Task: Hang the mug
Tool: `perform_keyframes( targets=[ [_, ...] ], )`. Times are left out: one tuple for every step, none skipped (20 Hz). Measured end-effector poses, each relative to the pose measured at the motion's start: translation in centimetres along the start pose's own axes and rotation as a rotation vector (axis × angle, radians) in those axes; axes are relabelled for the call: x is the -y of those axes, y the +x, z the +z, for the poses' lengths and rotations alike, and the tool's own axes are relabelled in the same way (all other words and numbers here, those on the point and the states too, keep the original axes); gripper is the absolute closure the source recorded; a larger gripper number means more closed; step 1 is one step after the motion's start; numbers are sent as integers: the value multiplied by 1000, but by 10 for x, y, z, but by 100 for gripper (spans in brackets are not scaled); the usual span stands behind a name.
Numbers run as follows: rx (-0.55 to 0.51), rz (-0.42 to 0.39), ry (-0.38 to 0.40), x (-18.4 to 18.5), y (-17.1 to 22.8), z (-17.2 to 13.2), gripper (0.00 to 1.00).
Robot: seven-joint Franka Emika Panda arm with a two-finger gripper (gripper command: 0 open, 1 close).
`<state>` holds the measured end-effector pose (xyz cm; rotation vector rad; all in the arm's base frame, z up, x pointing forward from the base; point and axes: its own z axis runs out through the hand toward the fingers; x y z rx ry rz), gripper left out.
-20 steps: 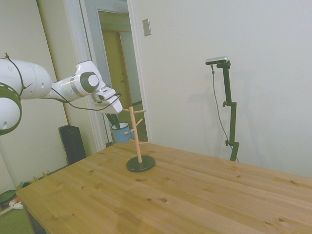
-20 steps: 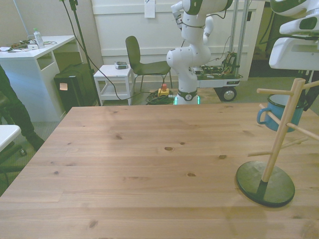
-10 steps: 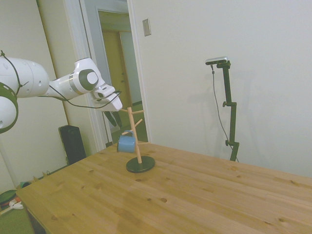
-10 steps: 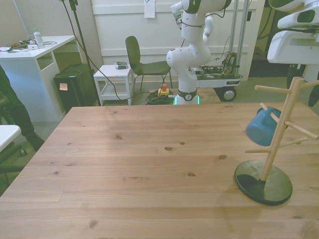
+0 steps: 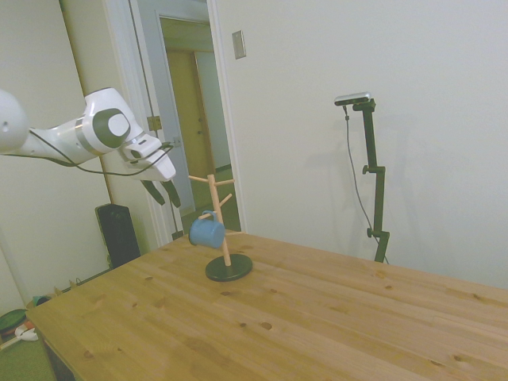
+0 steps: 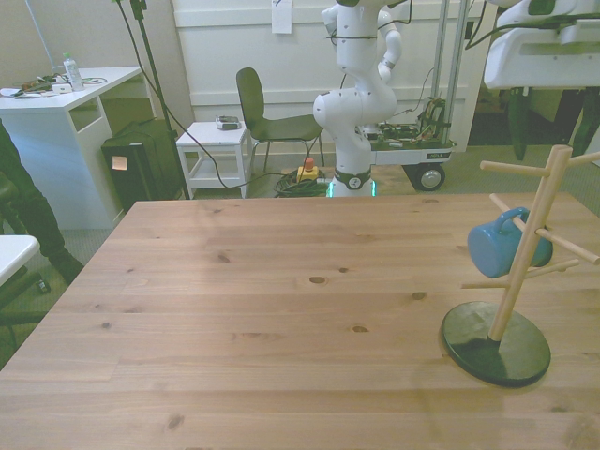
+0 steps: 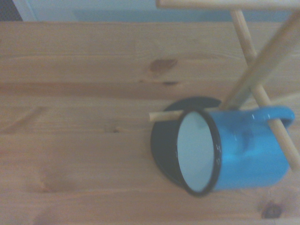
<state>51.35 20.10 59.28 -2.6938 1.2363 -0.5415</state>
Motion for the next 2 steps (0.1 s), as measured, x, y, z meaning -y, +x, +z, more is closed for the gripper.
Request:
perform_keyframes(
  targets=[
    [15, 14, 0, -15, -1, 0, 0],
    [29, 29, -1, -30, -1, 4, 0]
  ],
)
